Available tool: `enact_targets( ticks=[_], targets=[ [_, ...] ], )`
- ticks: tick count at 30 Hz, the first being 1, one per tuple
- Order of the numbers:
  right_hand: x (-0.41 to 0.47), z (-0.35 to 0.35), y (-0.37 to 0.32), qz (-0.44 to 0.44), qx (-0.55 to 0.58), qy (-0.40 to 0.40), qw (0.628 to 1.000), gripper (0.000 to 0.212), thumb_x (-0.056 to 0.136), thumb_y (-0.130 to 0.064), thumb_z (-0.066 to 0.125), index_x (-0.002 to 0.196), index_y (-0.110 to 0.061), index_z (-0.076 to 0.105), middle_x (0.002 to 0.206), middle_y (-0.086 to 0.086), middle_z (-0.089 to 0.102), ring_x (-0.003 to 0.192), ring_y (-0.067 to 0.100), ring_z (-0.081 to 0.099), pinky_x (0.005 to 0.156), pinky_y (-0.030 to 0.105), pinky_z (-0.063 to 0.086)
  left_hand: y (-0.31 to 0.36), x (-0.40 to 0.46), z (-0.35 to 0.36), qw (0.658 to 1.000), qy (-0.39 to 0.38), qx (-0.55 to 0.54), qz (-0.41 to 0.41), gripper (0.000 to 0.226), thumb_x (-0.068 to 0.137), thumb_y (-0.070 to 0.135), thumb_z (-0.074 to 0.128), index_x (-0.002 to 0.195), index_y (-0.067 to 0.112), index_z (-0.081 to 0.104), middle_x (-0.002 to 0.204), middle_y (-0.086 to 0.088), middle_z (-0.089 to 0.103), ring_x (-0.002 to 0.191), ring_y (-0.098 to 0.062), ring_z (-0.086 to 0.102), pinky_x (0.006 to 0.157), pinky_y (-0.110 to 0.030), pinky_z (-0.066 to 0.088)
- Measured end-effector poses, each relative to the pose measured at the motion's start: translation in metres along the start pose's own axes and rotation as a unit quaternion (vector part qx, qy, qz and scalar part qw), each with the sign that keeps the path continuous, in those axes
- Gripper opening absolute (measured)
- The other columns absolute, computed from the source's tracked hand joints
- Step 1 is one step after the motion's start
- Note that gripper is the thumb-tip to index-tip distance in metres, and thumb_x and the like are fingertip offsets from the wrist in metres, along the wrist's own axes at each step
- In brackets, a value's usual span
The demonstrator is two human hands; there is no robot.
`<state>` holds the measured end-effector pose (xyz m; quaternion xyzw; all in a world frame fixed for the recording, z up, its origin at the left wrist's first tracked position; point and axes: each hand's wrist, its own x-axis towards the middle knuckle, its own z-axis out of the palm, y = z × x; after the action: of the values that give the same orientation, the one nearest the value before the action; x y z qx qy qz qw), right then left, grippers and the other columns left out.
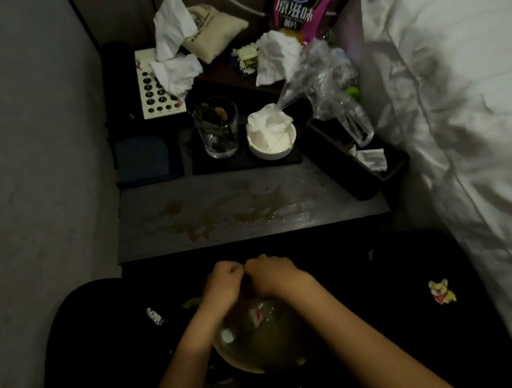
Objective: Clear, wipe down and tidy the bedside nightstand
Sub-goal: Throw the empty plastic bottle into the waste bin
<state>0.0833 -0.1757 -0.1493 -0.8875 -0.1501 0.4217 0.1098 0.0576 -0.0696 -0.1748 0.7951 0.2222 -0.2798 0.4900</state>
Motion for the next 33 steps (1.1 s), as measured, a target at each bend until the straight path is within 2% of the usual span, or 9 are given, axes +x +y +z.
enact_targets(
  ticks=[5,8,11,13,16,20,24,30,33],
  targets=[
    [-0.077,-0.09,0.014,-0.078,0.113,0.167,0.976,0.022,0.089,-0.037,0.066,0.094,-0.016,0.071,0.099,0.012,0.071,0.094,0.026,0.067,0.084,0.04,0.054,0.057,-0.038,-0.041,0.991,-0.092,-0.066,0.068,0.028,0.101,0.014,0.038,0.091,0.012,0.064,0.082,-0.003,0.071,0.068,-0.011,0.066,0.06,-0.022,0.045],
    [-0.109,-0.134,0.039,-0.108,0.184,0.387,0.897,0.021,0.09,-0.024,0.065,0.069,-0.019,0.065,0.069,0.004,0.067,0.066,0.011,0.062,0.067,0.037,0.05,0.089,-0.051,-0.053,0.984,-0.091,-0.087,0.124,0.029,0.102,0.012,0.037,0.099,0.013,0.065,0.093,-0.006,0.072,0.079,-0.016,0.067,0.064,-0.023,0.047],
    [-0.106,-0.164,0.074,-0.033,0.129,0.528,0.838,0.012,0.089,-0.024,0.065,0.087,-0.018,0.074,0.096,0.01,0.066,0.098,0.022,0.06,0.085,0.036,0.044,0.113,-0.053,-0.054,0.979,-0.074,-0.101,0.164,0.026,0.101,0.011,0.039,0.105,0.012,0.065,0.099,-0.009,0.072,0.086,-0.017,0.067,0.066,-0.022,0.048],
    [-0.091,-0.177,0.095,0.037,0.08,0.495,0.864,0.016,0.088,-0.029,0.064,0.1,-0.026,0.075,0.131,0.015,0.053,0.129,0.035,0.042,0.104,0.036,0.03,0.123,-0.053,-0.051,0.976,-0.07,-0.1,0.18,0.026,0.101,0.01,0.04,0.107,0.011,0.065,0.102,-0.009,0.072,0.087,-0.017,0.068,0.065,-0.021,0.047],
    [-0.069,-0.188,0.108,0.065,0.069,0.447,0.889,0.02,0.087,-0.034,0.067,0.105,-0.035,0.074,0.158,0.011,0.026,0.146,0.038,0.014,0.117,0.048,0.013,0.13,-0.054,-0.046,0.972,-0.081,-0.108,0.194,0.024,0.1,0.01,0.042,0.107,0.013,0.065,0.103,-0.007,0.072,0.087,-0.015,0.067,0.066,-0.022,0.049],
    [-0.042,-0.19,0.107,0.052,0.044,0.395,0.916,0.029,0.087,-0.038,0.067,0.116,-0.04,0.068,0.163,-0.001,0.015,0.15,0.034,-0.001,0.119,0.054,0.002,0.131,-0.054,-0.043,0.969,-0.093,-0.114,0.199,0.022,0.099,0.009,0.044,0.108,0.015,0.064,0.103,-0.005,0.071,0.09,-0.015,0.067,0.07,-0.024,0.05],
    [-0.035,-0.189,0.1,0.06,0.051,0.385,0.92,0.057,0.092,-0.037,0.062,0.144,-0.024,0.045,0.161,-0.001,0.024,0.151,0.028,0.006,0.12,0.055,0.003,0.125,-0.054,-0.044,0.967,-0.089,-0.127,0.2,0.024,0.099,0.008,0.044,0.114,0.011,0.063,0.11,-0.009,0.07,0.094,-0.018,0.067,0.07,-0.024,0.051],
    [-0.089,-0.164,0.073,-0.119,0.225,0.547,0.798,0.024,0.09,-0.012,0.066,0.113,-0.004,0.068,0.118,0.008,0.064,0.116,0.023,0.058,0.102,0.034,0.043,0.121,-0.053,-0.047,0.955,-0.051,-0.189,0.222,0.025,0.099,0.011,0.047,0.119,0.02,0.059,0.117,-0.008,0.068,0.099,-0.018,0.068,0.076,-0.03,0.055],
    [-0.123,-0.138,0.049,-0.198,0.355,0.537,0.739,0.009,0.091,-0.008,0.067,0.095,-0.004,0.074,0.093,0.008,0.073,0.091,0.017,0.069,0.085,0.026,0.053,0.119,-0.058,-0.045,0.942,-0.046,-0.232,0.237,0.043,0.095,0.011,0.055,0.133,0.028,0.046,0.129,-0.005,0.059,0.109,-0.018,0.065,0.084,-0.041,0.056]
  ],
)
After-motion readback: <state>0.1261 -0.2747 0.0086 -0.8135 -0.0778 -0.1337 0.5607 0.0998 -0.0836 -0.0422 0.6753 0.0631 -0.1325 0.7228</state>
